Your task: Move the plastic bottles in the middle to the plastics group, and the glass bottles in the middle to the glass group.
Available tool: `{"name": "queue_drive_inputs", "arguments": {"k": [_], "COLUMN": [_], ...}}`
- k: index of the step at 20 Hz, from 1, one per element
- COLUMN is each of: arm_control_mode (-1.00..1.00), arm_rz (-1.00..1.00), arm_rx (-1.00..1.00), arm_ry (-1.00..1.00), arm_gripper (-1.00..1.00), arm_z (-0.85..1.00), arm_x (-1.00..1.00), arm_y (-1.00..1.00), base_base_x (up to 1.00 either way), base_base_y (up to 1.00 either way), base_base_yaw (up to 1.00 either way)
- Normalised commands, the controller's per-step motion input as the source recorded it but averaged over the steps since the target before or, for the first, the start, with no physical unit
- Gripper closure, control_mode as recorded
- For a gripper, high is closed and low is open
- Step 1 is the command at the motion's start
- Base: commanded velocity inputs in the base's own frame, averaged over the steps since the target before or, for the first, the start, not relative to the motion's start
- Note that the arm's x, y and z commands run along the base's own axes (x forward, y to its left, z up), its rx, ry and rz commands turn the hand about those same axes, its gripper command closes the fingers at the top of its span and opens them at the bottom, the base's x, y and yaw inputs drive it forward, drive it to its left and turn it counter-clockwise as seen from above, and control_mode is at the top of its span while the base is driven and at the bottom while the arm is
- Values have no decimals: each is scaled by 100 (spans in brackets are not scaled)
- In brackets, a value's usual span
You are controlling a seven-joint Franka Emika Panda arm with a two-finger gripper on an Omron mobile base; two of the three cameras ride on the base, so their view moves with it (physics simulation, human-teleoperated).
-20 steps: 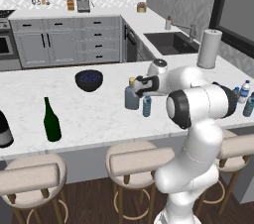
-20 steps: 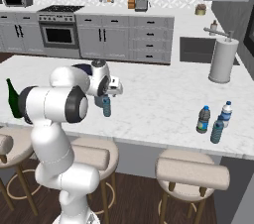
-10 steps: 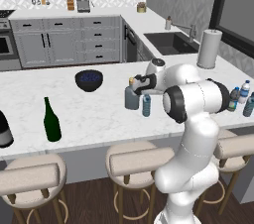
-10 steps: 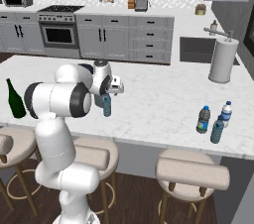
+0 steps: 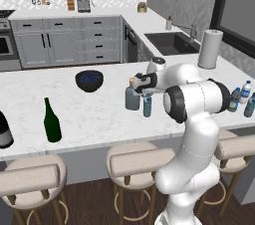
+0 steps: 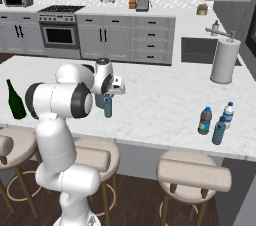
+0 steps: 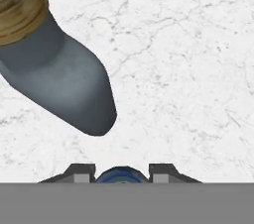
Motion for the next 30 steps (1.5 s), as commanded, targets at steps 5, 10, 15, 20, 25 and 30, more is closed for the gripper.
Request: {"name": "queue_drive_inputs", "arguments": {"k": [5,10,15,20,25,30], "arm_control_mode": [-100,-100,-100,-100,-100,-100], "arm_rz": [-2,-16,-29,-46,-48,-45], "arm_rx": [0,0,0,0,0,0], "arm_ry": [-1,-9,-8,4,2,0], "arm_gripper": [100,100,100,100,100,100], "arm_z": [9,33,22,18,17,4], "arm_x": [-33,-40,-31,-2,6,13], "arm_y": [-39,-70,-84,-86,-78,-76], "base_base_x": [0,0,0,0,0,0], "base_base_y": [0,0,0,0,0,0], "base_base_yaw": [0,0,0,0,0,0]}}
